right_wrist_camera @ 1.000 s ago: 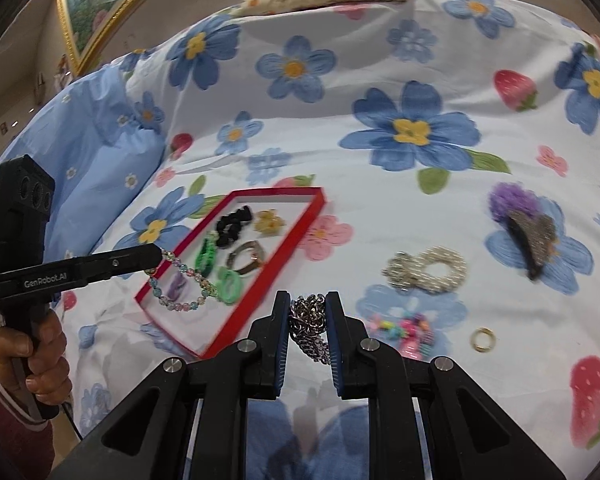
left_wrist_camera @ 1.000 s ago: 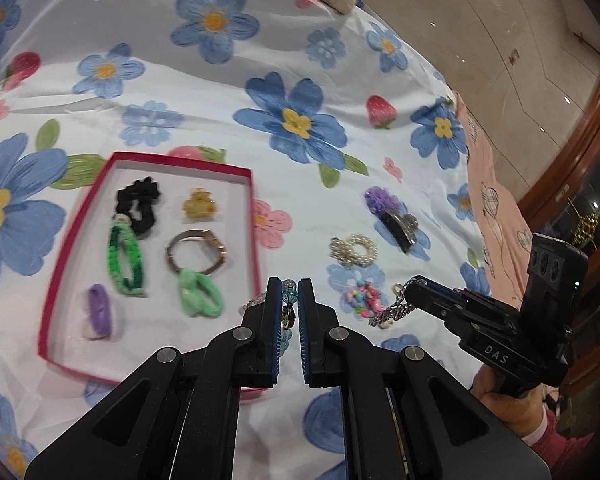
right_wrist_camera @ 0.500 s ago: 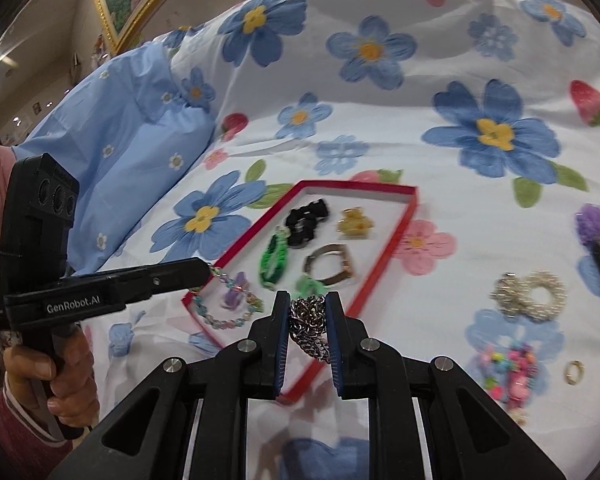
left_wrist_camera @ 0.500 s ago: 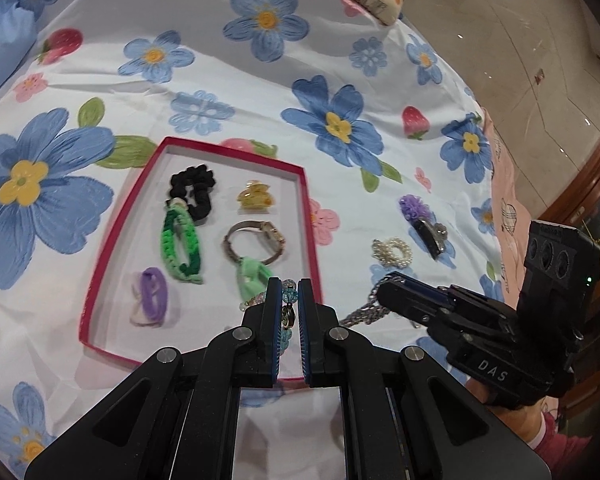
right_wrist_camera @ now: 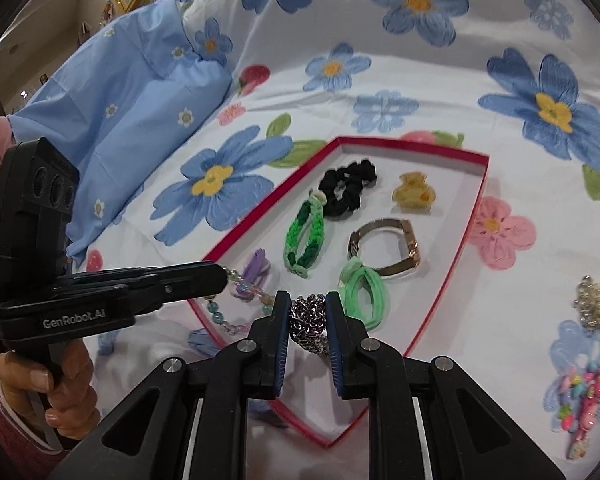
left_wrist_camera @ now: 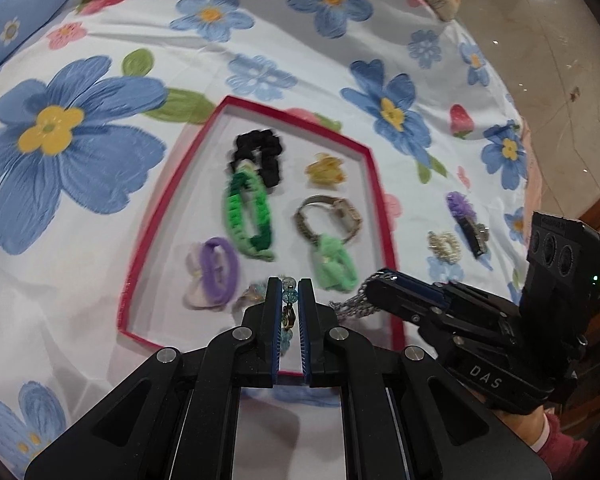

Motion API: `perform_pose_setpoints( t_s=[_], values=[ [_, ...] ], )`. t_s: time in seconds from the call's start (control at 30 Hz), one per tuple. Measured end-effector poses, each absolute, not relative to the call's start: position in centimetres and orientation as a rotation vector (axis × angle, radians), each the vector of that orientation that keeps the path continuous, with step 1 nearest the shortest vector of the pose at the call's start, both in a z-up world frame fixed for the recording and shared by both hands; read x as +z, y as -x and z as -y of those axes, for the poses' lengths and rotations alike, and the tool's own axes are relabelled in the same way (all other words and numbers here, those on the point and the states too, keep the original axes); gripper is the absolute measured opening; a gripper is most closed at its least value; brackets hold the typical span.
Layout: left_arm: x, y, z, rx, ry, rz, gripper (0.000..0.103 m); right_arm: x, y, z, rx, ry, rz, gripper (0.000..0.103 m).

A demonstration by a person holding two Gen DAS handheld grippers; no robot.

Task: Organize jewelry
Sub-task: 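Carry the beaded bracelet and silver chain over the red box with both tools, then lower both bracelets into the red box and open both tools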

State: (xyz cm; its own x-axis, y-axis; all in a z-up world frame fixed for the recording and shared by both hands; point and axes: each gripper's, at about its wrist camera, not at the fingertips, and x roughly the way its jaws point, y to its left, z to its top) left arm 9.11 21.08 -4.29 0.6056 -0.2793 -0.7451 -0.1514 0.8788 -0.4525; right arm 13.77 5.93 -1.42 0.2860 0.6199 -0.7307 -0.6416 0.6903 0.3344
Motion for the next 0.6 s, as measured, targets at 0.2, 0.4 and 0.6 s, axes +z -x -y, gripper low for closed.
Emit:
perform_pose_setpoints(
  t_s=[0.2, 0.4, 0.6],
  values=[
    [-6.4, -9.6, -22.4, -0.013, 0.509, -0.97, 0.007, -3.6, -14.6, -6.3, 0.814, 0.06, -1.014, 0.018],
    [-8.1, -10.0, -22.7, 0.023, 0.489, -1.007, 0.007, -4.6, -14.9, -6.6, 0.81, 0.1, -1.043, 0.018],
    [-8.6, -10.2, -22.8, 0.04, 0.483, -1.022, 0.007, -4.8, -14.8, -7.2, 0.809, 0.155, -1.039, 0.019]
  ],
)
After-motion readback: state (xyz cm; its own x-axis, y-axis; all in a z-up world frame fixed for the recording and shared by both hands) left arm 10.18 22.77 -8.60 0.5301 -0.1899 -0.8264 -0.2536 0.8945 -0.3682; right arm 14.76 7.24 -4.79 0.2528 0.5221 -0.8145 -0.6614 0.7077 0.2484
